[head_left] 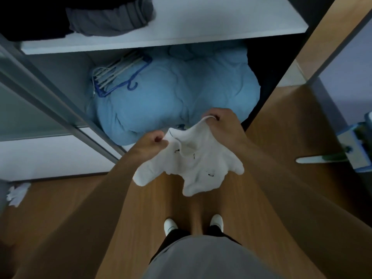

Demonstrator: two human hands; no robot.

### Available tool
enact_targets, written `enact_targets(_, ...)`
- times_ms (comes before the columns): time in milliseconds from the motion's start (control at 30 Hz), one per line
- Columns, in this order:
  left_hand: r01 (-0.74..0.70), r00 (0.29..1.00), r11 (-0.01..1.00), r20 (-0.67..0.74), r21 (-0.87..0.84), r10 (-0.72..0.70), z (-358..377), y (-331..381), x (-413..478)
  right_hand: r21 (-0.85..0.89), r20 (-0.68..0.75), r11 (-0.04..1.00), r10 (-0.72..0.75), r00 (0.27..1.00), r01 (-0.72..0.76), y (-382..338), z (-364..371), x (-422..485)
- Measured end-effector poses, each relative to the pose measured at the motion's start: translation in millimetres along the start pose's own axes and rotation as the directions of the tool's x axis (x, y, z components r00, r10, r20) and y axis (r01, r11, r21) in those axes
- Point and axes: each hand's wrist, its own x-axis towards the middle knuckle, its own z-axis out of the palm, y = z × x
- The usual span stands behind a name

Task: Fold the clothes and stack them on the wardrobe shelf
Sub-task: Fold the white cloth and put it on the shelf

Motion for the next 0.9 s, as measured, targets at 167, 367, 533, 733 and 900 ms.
enact_targets(167,-0.056,0.997,0.994,0.05,-0.09,0.061,19.9,10.0,1.3,0.106,0.012,0.994,0.003,1.0,-0.004,-11.6,-4.4,1.2)
enact_targets(367,-0.066,0.966,0.989,-0.258,-0.135,0.029,12.6,18.2,11.8,-0.101,0.163,0.991,0.1,0.981,-0.084,37.2,-15.9,-8.2)
enact_targets(533,0.033,0.949,0.999,-0.314,-0.009,-0.034,-0.4,0.1,7.7,-0.271,0.172,0.945,0.237,0.956,-0.185,64.6,-8.3,-17.9)
enact_targets(733,0.07,0.914,0.983,-0.406,0.17,0.005,-5.7,-23.9,-8.5,0.023,0.08,0.999,0.023,0.997,-0.024,49.5,2.4,-21.2)
enact_targets(900,0.125,0.858,0.992,-0.501,0.001,-0.107,-19.5,-21.2,-14.1,0.061,0.093,0.991,0.113,0.989,-0.119,50.4,17.0,-12.2)
